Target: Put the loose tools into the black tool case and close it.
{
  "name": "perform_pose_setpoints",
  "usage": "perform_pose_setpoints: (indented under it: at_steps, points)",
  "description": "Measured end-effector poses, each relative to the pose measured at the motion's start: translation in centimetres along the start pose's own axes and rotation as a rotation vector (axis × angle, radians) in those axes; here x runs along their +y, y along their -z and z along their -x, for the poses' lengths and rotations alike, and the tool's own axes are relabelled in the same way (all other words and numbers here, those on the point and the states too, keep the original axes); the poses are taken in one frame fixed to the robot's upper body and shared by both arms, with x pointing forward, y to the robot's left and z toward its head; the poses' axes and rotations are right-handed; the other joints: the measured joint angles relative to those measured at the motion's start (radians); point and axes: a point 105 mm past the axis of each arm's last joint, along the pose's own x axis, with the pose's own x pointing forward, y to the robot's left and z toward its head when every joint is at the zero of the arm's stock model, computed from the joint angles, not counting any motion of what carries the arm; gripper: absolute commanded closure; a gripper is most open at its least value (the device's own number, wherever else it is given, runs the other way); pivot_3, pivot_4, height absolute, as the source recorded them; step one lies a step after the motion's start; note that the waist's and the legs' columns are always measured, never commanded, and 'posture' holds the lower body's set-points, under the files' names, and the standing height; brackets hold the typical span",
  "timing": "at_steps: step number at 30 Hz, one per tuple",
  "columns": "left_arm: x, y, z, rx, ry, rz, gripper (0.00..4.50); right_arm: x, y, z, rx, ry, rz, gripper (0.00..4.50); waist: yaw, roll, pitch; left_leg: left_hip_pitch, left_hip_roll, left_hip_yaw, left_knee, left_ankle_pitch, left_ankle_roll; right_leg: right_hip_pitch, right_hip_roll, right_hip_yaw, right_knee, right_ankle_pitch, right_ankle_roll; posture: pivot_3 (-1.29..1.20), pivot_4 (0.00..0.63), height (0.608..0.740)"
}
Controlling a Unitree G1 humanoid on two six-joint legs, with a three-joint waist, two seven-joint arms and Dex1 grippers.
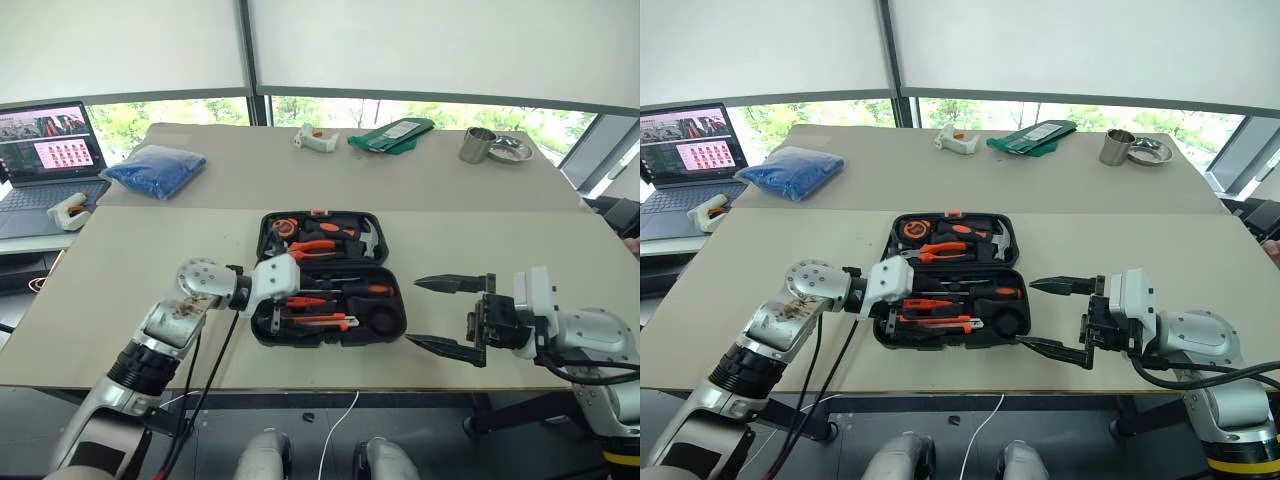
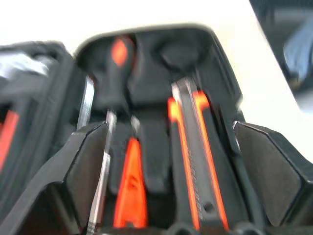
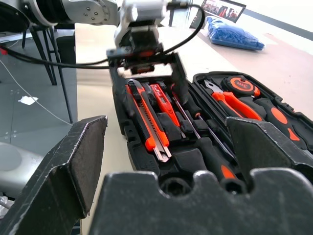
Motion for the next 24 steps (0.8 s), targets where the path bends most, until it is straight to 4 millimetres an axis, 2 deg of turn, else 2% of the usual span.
perform_pose_setpoints:
  at_steps: [1, 5, 9, 10, 11, 15, 24]
  points:
    - [0.1, -0.1, 0.4, -0.013, -0.007, 0.002, 0.82, 0.0, 0.0, 0.0, 0.000, 0.002, -0.002, 0.00, -0.001, 0.000, 0.000, 0.000, 0.000, 0.000, 0.000, 0.000, 0.000, 0.000, 0.000, 0.000, 0.000, 0.000, 0.000, 0.00, 0.150, 0.740]
    - [-1.1, 1.4, 1.7, -0.009, 0.029, 0.053, 2.34, 0.0, 0.1, -0.1, -0.010, 0.007, -0.009, 0.00, -0.003, 0.000, 0.000, 0.000, 0.000, 0.000, 0.000, 0.000, 0.000, 0.001, 0.000, 0.000, 0.000, 0.000, 0.000, 0.00, 0.150, 0.740]
    - [-2.4, 2.7, 1.7, 0.000, 0.046, 0.082, 3.73, 0.1, 0.4, -0.1, -0.014, 0.014, -0.023, 0.00, 0.004, 0.000, 0.000, 0.000, 0.000, 0.000, 0.000, 0.000, 0.000, 0.002, 0.000, 0.000, -0.001, 0.000, -0.001, 0.00, 0.150, 0.740]
    - [-2.4, 2.8, 1.7, 0.004, 0.038, 0.071, 4.19, 0.2, 0.5, -0.1, -0.014, 0.018, -0.026, 0.00, 0.006, 0.000, 0.000, 0.000, 0.000, 0.000, 0.000, 0.000, 0.000, 0.002, 0.000, 0.000, -0.001, -0.001, -0.002, 0.00, 0.150, 0.740]
    - [-2.6, 2.9, 1.6, 0.009, 0.035, 0.067, 4.44, 0.2, 0.6, 0.0, -0.011, 0.022, -0.032, 0.00, 0.006, 0.000, 0.000, 0.000, 0.000, 0.000, 0.000, 0.000, 0.000, 0.002, -0.001, 0.000, -0.001, -0.001, -0.003, 0.00, 0.150, 0.740]
    - [-3.9, 3.8, 0.7, 0.046, 0.061, 0.059, 4.44, 0.4, 1.0, 0.2, -0.003, 0.035, -0.052, 0.00, 0.003, 0.000, 0.000, 0.000, 0.000, 0.000, 0.000, 0.000, 0.000, 0.002, -0.001, 0.000, -0.001, -0.002, -0.003, 0.00, 0.150, 0.740]
    - [-4.2, 4.8, -0.3, 0.123, 0.053, 0.035, 4.44, 0.7, 1.4, 0.4, 0.017, 0.031, -0.071, 0.00, 0.006, 0.002, -0.001, 0.003, 0.000, -0.001, 0.000, 0.000, 0.000, 0.005, -0.001, 0.000, -0.002, -0.003, -0.005, 0.00, 0.150, 0.740]
